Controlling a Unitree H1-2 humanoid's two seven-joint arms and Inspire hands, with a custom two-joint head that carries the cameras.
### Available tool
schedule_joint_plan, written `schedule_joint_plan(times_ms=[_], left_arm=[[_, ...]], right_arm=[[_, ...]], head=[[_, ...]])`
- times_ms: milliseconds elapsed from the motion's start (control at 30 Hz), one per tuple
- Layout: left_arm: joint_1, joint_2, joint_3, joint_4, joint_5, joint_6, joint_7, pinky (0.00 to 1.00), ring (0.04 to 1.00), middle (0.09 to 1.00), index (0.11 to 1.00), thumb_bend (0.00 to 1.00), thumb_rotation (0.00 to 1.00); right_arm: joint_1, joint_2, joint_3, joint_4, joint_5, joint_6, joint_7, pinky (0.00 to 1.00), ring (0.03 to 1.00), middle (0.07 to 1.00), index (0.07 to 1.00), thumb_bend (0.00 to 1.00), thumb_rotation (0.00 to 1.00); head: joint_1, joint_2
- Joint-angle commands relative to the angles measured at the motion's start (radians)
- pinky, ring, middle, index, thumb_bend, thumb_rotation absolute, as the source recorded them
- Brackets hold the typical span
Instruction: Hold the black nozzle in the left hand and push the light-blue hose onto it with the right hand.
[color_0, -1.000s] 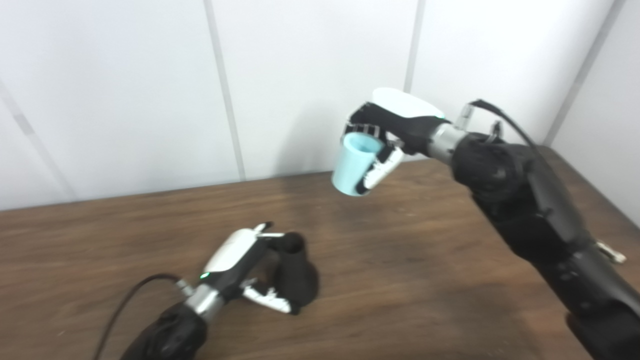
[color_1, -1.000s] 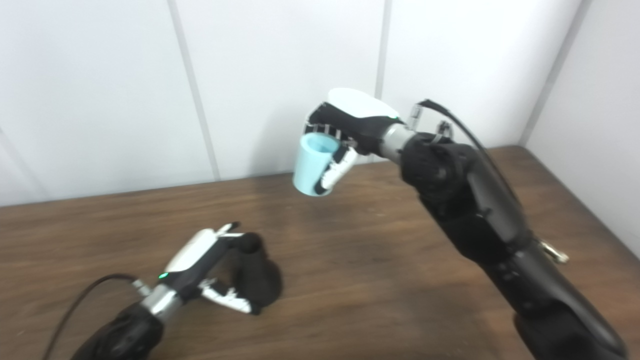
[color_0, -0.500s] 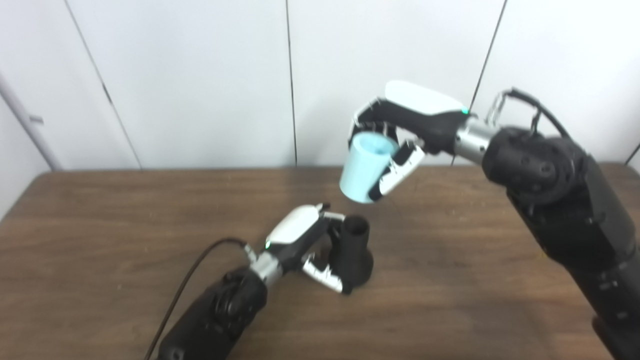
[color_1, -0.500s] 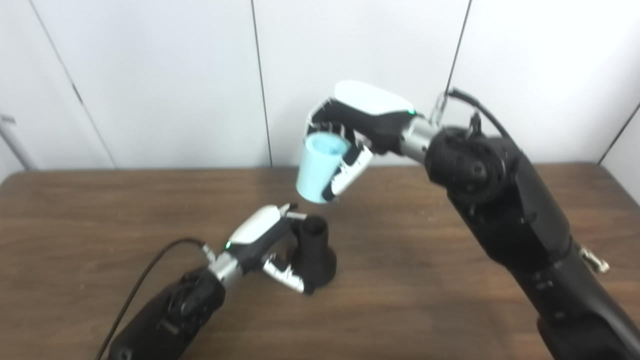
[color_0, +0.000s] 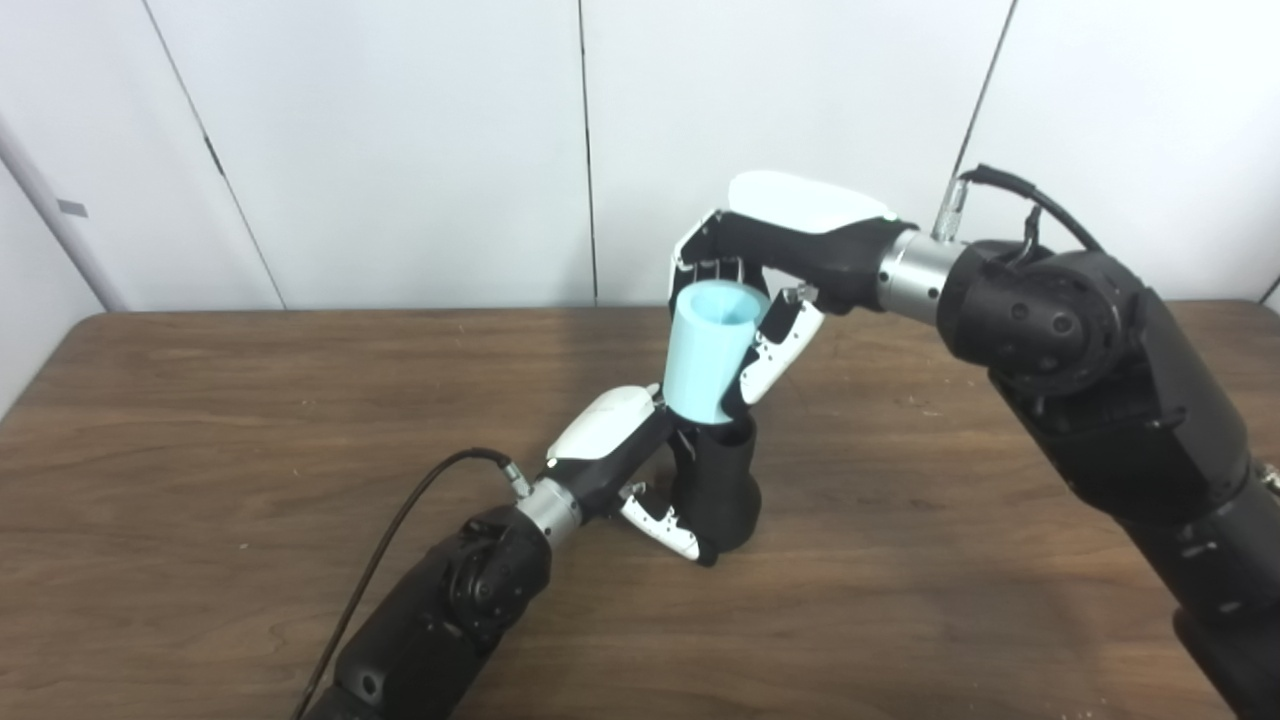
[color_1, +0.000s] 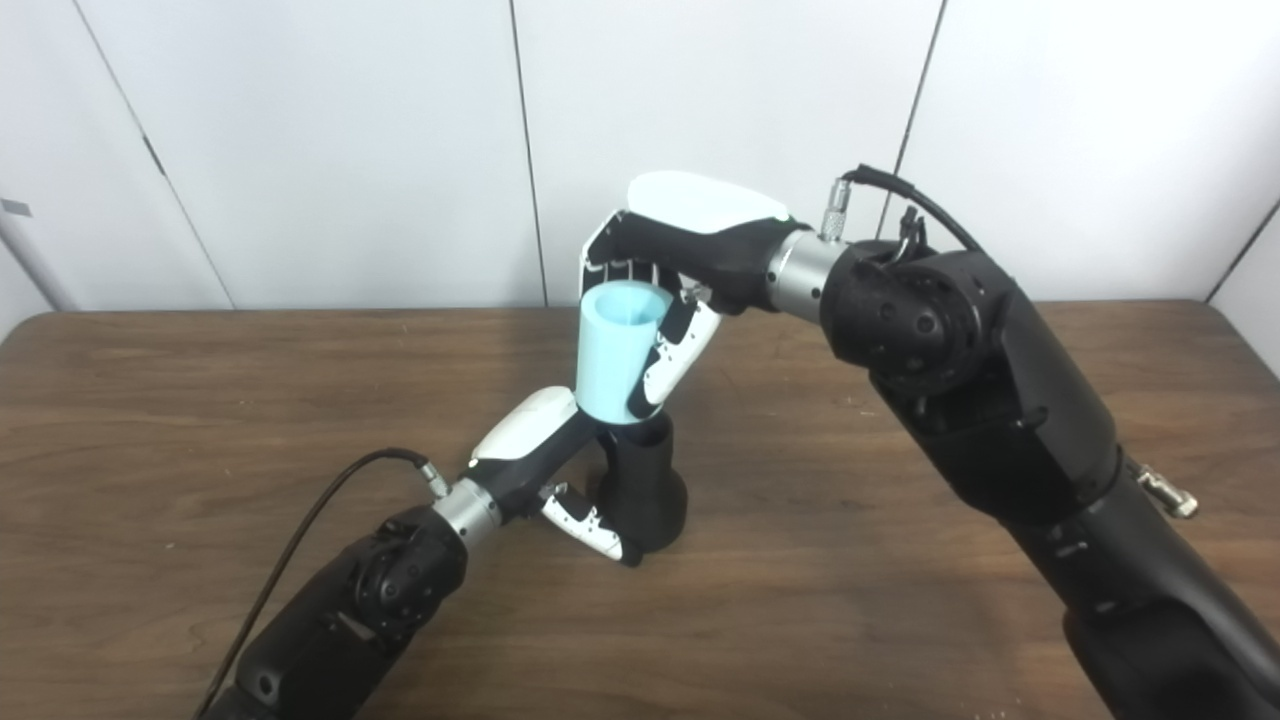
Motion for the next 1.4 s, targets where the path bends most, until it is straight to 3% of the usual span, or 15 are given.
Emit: schedule_joint_plan(times_ms=[0,500,1367], left_arm=[[0.043,0.001,-0.050,0.031,0.027,0.029,-0.097,1.00,0.609,0.479,0.485,0.53,0.00],[0.064,0.037,-0.040,0.046,0.030,0.002,-0.080,1.00,0.599,0.477,0.487,0.53,0.00],[0.065,0.045,-0.060,0.032,0.051,0.073,-0.113,1.00,0.612,0.495,0.479,0.53,0.00]], right_arm=[[-0.060,-0.003,-0.009,-0.004,-0.010,-0.019,-0.005,0.36,0.464,0.484,0.478,0.50,0.00],[-0.083,-0.018,-0.018,0.017,-0.029,-0.007,0.013,0.36,0.472,0.482,0.473,0.50,0.00],[-0.041,-0.027,-0.025,0.023,-0.066,-0.039,0.010,0.37,0.475,0.475,0.463,0.50,0.00]], head=[[0.001,0.001],[-0.001,0.009],[-0.006,0.018]])
